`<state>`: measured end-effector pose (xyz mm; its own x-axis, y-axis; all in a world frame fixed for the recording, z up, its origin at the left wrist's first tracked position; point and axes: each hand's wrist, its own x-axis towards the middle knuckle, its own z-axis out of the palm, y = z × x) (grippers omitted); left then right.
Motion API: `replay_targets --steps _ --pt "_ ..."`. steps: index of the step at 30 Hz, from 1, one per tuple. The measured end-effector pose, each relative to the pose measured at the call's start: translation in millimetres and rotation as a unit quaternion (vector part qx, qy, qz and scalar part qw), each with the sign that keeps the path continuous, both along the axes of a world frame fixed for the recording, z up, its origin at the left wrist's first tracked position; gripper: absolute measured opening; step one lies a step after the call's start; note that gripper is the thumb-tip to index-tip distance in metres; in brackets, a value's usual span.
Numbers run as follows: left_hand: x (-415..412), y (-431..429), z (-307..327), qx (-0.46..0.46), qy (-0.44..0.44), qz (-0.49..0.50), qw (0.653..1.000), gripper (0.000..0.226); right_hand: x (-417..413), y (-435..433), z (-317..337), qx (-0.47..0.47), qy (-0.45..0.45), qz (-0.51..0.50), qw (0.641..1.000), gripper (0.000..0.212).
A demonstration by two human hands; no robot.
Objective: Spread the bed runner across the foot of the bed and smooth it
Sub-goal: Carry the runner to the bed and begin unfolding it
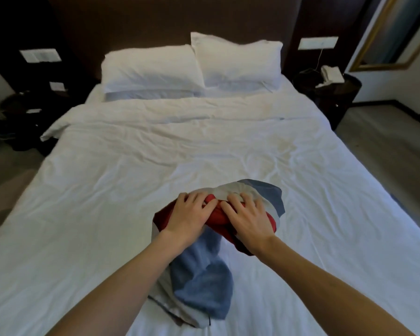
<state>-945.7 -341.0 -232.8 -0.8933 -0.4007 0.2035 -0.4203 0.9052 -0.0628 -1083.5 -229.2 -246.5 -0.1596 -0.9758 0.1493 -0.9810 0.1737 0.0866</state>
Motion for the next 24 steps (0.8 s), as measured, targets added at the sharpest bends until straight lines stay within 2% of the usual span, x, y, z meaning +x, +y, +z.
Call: replay_targets --steps 5,9,13,19,24 --pt "-26 -2 -85 0.058 -0.097 0.0 0.994 0.047 -24 6 -74 0.045 0.016 0.001 0.999 0.063" --pt "-44 -3 -150 0.083 -0.139 -0.039 0.986 0.06 -46 17 -133 0.141 -0.014 -0.003 0.99 0.081" --pt "-63 3 -200 0.091 -0.182 -0.053 0.978 0.064 -68 21 -183 0.202 -0.038 0.001 0.979 0.094" --pt "-88 -1 -249 0.106 -0.21 -0.034 0.971 0.074 -89 19 -236 0.226 -0.08 -0.057 0.969 0.118" --pt "-97 -9 -283 0.12 -0.215 -0.001 0.969 0.072 -94 10 -269 0.246 -0.114 -0.047 0.961 0.119"
